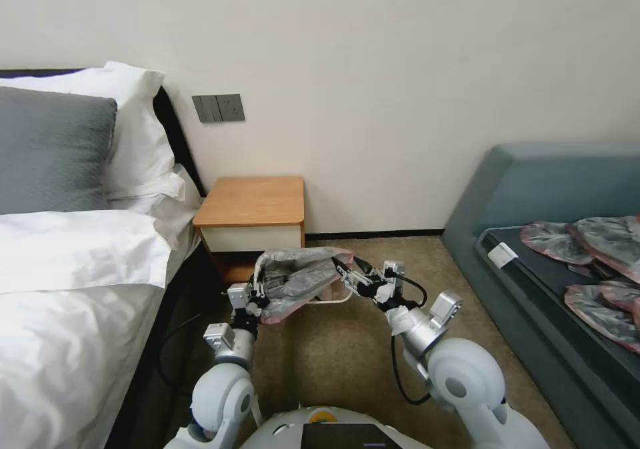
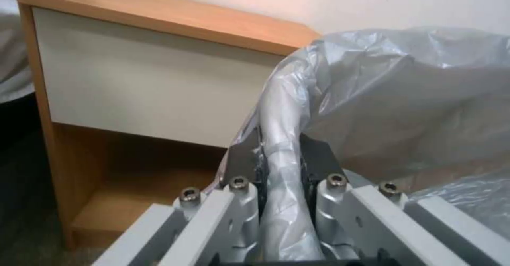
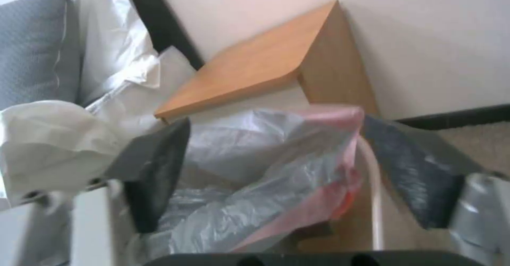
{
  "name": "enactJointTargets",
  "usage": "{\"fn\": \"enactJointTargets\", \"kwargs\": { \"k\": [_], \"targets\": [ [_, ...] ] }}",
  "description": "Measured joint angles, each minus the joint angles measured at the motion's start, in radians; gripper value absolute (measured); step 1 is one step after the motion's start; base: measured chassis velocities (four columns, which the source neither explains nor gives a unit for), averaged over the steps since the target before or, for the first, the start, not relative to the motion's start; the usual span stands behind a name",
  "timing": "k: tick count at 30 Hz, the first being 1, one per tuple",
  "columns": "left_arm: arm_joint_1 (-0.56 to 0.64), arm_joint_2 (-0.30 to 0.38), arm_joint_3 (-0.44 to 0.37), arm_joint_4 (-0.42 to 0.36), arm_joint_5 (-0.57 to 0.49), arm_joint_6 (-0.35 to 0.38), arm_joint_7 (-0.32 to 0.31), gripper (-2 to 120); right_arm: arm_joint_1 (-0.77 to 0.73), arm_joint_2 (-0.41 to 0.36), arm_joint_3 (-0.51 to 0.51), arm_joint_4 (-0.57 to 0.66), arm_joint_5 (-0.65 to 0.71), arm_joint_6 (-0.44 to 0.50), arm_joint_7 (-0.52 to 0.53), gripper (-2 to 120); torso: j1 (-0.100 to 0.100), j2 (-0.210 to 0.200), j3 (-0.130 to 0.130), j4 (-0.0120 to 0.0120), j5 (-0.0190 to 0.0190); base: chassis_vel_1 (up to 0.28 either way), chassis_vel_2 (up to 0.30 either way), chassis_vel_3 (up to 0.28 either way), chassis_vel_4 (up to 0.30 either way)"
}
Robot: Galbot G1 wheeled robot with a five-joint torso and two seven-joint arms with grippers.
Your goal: Pick up the garbage bag from the table and place it over the trash can.
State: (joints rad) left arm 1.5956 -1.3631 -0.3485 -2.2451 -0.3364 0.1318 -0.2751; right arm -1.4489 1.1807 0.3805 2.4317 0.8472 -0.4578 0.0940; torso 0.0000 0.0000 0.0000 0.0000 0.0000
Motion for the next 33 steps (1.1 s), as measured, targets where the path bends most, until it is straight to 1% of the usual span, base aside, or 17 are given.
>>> {"fn": "enactJointTargets", "kwargs": {
  "k": [1, 2, 3, 5, 10, 15, 16, 18, 19, 22, 23, 26, 27, 28, 30, 33],
  "targets": [
    [0.001, 0.001, -0.002, -0.002, -0.001, 0.0, 0.0, 7, 0.0, -0.004, 0.007, 0.006, -0.004, 0.0, -0.003, 89, 0.0, 0.0, 0.0, 0.0, 0.0, 0.0, 0.0, 0.0, 0.0],
    [0.001, 0.002, -0.005, -0.004, -0.003, 0.0, 0.001, 7, 0.0, -0.009, 0.018, 0.013, -0.01, 0.0, -0.009, 95, 0.0, 0.0, 0.0, 0.0, 0.0, 0.0, 0.0, 0.0, 0.0],
    [0.001, 0.002, -0.005, -0.004, -0.003, 0.0, 0.001, 7, 0.0, -0.009, 0.018, 0.013, -0.01, 0.0, -0.009, 95, 0.0, 0.0, 0.0, 0.0, 0.0, 0.0, 0.0, 0.0, 0.0],
    [0.002, 0.005, -0.01, -0.008, -0.007, 0.0, 0.003, 7, 0.001, -0.023, 0.046, 0.019, -0.019, 0.001, -0.026, 99, 0.0, 0.0, 0.0, 0.0, 0.0, 0.0, 0.0, 0.0, 0.0],
    [0.002, 0.005, -0.014, -0.015, -0.015, -0.007, 0.015, 7, 0.033, -0.051, 0.079, -0.003, -0.014, 0.008, -0.044, 100, 0.0, 0.0, 0.0, 0.0001, 0.0002, 0.0, 0.0, 0.0, 0.0],
    [0.004, 0.003, -0.015, -0.02, -0.017, -0.009, 0.016, 7, 0.045, -0.05, 0.078, -0.011, 0.023, 0.006, -0.033, 100, 0.0, 0.0, 0.0, 0.0002, 0.0, 0.0, 0.0, 0.0, 0.0],
    [0.004, 0.003, -0.016, -0.021, -0.017, -0.009, 0.015, 7, 0.039, -0.045, 0.072, -0.003, 0.048, 0.001, -0.022, 100, 0.0, 0.0, 0.0, 0.0001, 0.0001, 0.0, 0.0, 0.0, 0.0],
    [0.004, 0.005, -0.02, -0.022, -0.018, -0.009, 0.014, 7, 0.019, -0.029, 0.039, 0.043, 0.163, -0.019, 0.06, 100, 0.0, 0.0, 0.0, -0.0001, -0.0001, 0.0, 0.0, 0.0, 0.0],
    [0.004, 0.005, -0.02, -0.022, -0.018, -0.009, 0.014, 7, 0.019, -0.029, 0.039, 0.043, 0.163, -0.019, 0.06, 100, 0.0, 0.0, 0.0, -0.0001, -0.0001, 0.0, 0.0, 0.0, 0.0],
    [0.001, 0.007, -0.023, -0.022, -0.019, -0.01, 0.014, 7, 0.01, -0.013, 0.003, 0.068, 0.366, -0.055, 0.22, 100, 0.0, 0.0, 0.0, -0.0001, -0.0001, 0.0, 0.0, 0.0, 0.0],
    [0.001, 0.007, -0.023, -0.022, -0.019, -0.01, 0.014, 7, 0.01, -0.013, 0.003, 0.068, 0.366, -0.055, 0.22, 100, 0.0, 0.0, 0.0, -0.0001, -0.0001, 0.0, 0.0, 0.0, 0.0],
    [-0.001, 0.006, -0.025, -0.022, -0.019, -0.01, 0.014, 7, 0.02, -0.006, -0.011, 0.07, 0.569, -0.069, 0.379, 100, 0.0, 0.0, 0.0, 0.0, -0.0001, 0.0, 0.0, 0.0, 0.0],
    [-0.002, 0.006, -0.025, -0.022, -0.019, -0.01, 0.014, 7, 0.021, -0.006, -0.011, 0.07, 0.612, -0.07, 0.413, 100, 0.0, 0.0, 0.0, 0.0001, 0.0, 0.0, 0.0, 0.0, 0.0],
    [-0.002, 0.006, -0.025, -0.022, -0.019, -0.01, 0.014, 7, 0.021, -0.006, -0.011, 0.07, 0.612, -0.07, 0.413, 100, 0.0, 0.0, 0.0, 0.0001, 0.0, 0.0, 0.0, 0.0, 0.0],
    [-0.005, 0.006, -0.025, -0.023, -0.018, -0.01, 0.014, 7, 0.018, -0.006, -0.011, 0.071, 0.662, -0.071, 0.447, 100, 0.0, 0.0, 0.0, -0.0001, 0.0, 0.0, 0.0, 0.0, 0.0],
    [-0.006, 0.005, -0.025, -0.026, -0.016, -0.011, 0.015, 7, 0.019, -0.004, -0.013, 0.071, 0.674, -0.071, 0.454, 100, 0.0, 0.0, 0.0, -0.0001, -0.0001, 0.0, 0.0, 0.0, 0.0]
  ]
}}
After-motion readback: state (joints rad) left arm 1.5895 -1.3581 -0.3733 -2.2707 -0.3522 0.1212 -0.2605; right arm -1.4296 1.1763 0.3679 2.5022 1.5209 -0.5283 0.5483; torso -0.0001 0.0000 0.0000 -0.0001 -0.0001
